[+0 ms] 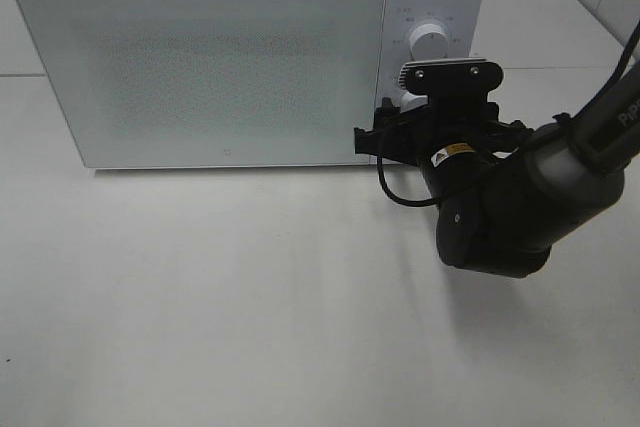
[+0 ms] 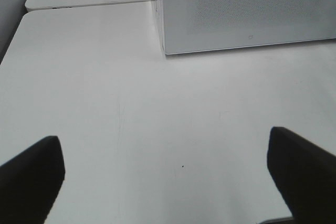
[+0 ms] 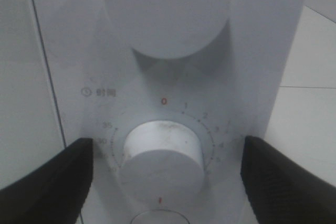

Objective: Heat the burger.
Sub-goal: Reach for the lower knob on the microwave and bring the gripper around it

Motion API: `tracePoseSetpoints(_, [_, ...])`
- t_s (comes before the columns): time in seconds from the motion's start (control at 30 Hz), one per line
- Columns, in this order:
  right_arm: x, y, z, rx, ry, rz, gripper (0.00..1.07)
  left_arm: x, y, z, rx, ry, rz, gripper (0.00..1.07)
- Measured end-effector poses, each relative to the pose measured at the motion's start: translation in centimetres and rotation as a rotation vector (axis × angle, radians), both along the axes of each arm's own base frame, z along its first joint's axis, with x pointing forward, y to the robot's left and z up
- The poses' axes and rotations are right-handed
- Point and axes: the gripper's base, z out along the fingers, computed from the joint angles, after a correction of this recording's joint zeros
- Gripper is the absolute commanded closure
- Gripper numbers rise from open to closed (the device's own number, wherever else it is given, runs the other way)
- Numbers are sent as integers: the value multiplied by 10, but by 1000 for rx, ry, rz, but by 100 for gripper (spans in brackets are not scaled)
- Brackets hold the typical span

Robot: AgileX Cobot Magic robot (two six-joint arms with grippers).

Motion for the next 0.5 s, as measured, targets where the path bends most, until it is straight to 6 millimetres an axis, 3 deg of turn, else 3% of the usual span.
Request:
tracePoseSetpoints(0.13, [0,0,0,0,-1,1,35,0,0,0,0,0,0,6])
tracePoseSetpoints(0.2, [0,0,0,0,-1,0,43,0,0,0,0,0,0,6])
tracePoseSetpoints(0.3, [0,0,0,1,-1,-1,46,0,0,0,0,0,0,6])
tracePoseSetpoints(0.37, [0,0,0,1,-1,-1,66,0,0,0,0,0,0,6])
tracePoseSetpoints(0.4, [0,0,0,1,-1,-1,66,0,0,0,0,0,0,6])
tracePoseSetpoints(0.43, [0,0,0,0,0,2,72,0,0,0,0,0,0,6])
tracePoseSetpoints(0.47, [0,1,0,-4,-1,9,84,0,0,0,0,0,0,6])
tracePoseSetpoints(0.5, [0,1,0,-4,-1,9,84,0,0,0,0,0,0,6])
